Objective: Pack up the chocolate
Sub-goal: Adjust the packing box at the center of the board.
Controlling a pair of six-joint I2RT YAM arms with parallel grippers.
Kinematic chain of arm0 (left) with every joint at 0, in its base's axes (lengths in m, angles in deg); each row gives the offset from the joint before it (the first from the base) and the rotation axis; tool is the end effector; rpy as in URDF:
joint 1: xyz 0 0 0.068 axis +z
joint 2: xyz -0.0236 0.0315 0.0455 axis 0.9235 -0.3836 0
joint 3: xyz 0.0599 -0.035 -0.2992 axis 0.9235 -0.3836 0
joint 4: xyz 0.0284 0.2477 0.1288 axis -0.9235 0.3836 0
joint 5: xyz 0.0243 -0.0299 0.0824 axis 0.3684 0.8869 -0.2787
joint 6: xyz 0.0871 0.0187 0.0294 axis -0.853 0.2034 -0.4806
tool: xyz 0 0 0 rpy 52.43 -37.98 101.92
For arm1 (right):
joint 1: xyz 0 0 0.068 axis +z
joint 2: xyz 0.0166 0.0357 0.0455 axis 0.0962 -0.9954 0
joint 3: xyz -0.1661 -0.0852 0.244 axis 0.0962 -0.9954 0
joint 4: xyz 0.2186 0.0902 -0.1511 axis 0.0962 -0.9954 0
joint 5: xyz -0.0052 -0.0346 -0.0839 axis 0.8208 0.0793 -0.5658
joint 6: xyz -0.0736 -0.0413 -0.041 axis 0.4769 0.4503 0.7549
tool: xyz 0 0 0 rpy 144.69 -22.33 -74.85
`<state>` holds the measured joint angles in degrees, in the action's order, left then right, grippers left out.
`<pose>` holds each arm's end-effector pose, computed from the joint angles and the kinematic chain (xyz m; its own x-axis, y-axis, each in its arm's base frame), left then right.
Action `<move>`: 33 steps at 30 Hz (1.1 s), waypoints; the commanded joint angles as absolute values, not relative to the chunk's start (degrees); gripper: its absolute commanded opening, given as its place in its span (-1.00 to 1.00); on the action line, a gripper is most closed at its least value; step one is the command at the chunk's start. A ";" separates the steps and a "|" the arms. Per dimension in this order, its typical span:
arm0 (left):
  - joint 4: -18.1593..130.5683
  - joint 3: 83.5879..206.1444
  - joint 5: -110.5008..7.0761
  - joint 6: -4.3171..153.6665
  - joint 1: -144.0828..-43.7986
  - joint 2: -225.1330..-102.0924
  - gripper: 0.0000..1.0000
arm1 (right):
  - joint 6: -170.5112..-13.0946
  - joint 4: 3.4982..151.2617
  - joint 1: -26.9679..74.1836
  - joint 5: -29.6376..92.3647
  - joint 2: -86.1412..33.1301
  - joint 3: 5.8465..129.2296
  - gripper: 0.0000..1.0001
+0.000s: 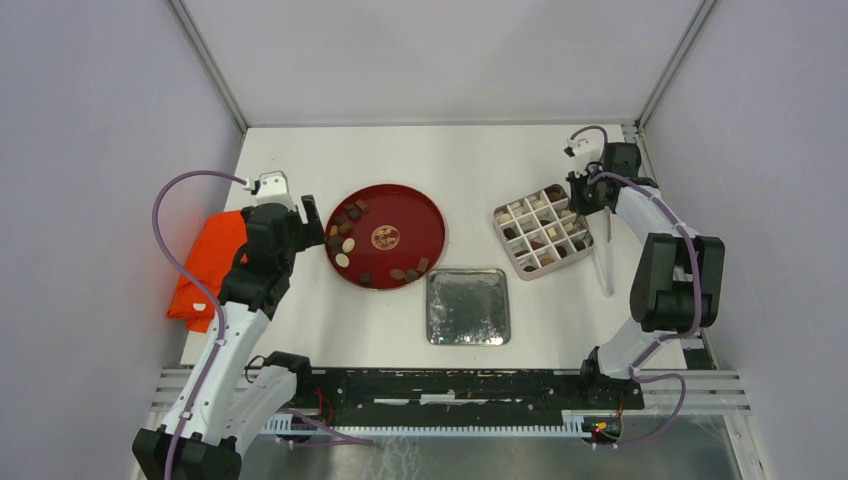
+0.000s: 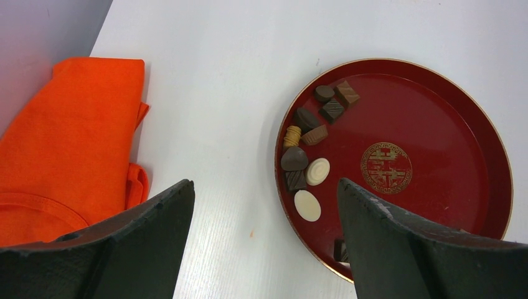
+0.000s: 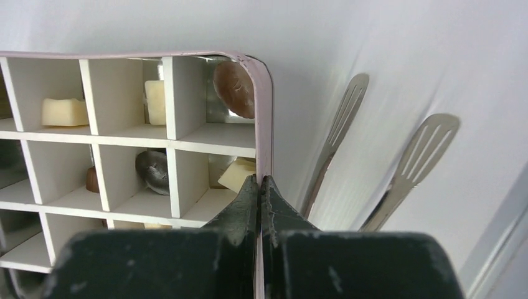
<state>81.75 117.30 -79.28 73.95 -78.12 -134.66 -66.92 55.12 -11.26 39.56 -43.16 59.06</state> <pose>0.2215 -0.0133 0.3162 -0.3898 -0.1073 -0.9146 -0.1958 0.9801 -0.0316 0.4121 -0.0183 0.2020 -0.7395 -0.2256 -0.6343 -0.3102 0.9504 0.0236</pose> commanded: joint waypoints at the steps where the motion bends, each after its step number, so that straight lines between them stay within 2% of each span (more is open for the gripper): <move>1: 79.30 117.53 -79.46 72.11 -77.90 -134.99 0.79 | -64.16 60.28 -11.14 44.06 -36.57 61.63 -1.00; 16: 79.49 117.66 -80.44 71.86 -77.91 -137.16 0.79 | -68.63 73.79 -11.23 52.20 -27.52 53.63 -1.00; 33: 79.57 117.76 -80.84 71.74 -77.92 -138.28 0.79 | -73.11 86.54 -11.23 52.83 -17.02 44.11 -1.00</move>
